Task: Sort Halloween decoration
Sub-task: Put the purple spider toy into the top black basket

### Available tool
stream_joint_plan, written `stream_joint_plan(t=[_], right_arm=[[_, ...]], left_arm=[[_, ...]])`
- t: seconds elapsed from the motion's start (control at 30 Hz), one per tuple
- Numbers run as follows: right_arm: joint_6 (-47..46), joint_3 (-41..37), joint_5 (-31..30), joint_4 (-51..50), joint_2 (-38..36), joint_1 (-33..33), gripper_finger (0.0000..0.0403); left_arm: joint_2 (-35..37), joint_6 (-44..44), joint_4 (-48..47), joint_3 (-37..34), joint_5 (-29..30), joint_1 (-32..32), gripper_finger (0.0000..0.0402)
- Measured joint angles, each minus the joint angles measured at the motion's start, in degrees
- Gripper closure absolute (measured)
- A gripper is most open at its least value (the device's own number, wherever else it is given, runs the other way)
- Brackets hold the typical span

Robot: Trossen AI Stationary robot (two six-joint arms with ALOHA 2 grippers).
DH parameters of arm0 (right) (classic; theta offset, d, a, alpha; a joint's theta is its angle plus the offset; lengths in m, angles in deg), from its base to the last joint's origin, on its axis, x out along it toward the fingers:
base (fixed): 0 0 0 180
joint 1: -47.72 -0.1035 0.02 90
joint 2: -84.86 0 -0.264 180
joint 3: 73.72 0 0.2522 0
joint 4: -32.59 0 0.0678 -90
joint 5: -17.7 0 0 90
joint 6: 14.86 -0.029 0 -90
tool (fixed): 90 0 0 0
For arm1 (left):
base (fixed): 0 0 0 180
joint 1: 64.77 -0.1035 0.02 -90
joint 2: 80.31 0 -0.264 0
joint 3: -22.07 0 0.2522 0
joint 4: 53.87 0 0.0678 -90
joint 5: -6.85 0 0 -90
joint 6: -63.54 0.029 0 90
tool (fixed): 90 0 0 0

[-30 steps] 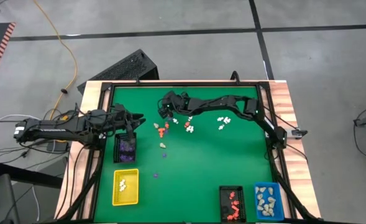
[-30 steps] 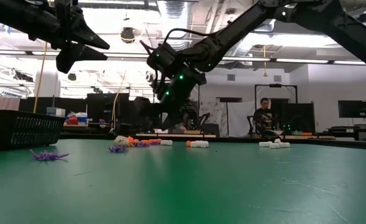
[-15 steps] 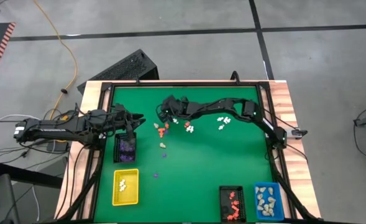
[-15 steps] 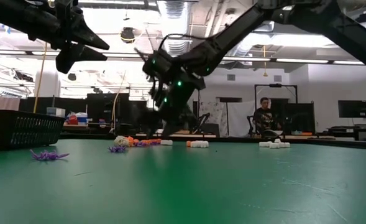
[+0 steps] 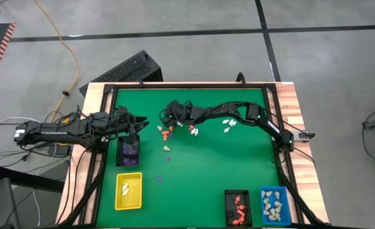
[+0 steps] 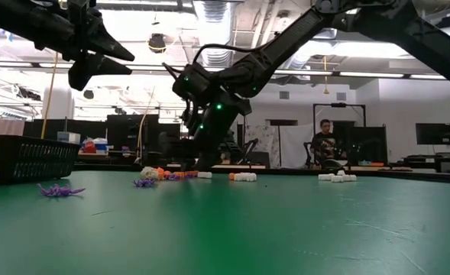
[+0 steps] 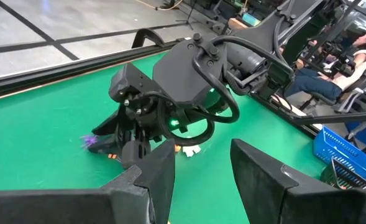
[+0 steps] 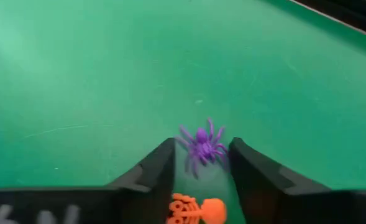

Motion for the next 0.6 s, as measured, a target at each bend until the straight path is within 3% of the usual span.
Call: stream_joint_plan(t=[0.3, 0.6], right_arm=[[0.2, 0.0, 0.2, 0.3, 0.0, 0.0, 0.0389], [2.3, 3.0, 1.6, -0.4, 0.0, -0.5, 0.0396]], left_arm=[[0.0, -0.6, 0.0, 0.0, 0.0, 0.0, 0.0257], [0.0, -0.6, -0.1, 0.0, 0.0, 0.0, 0.0257]])
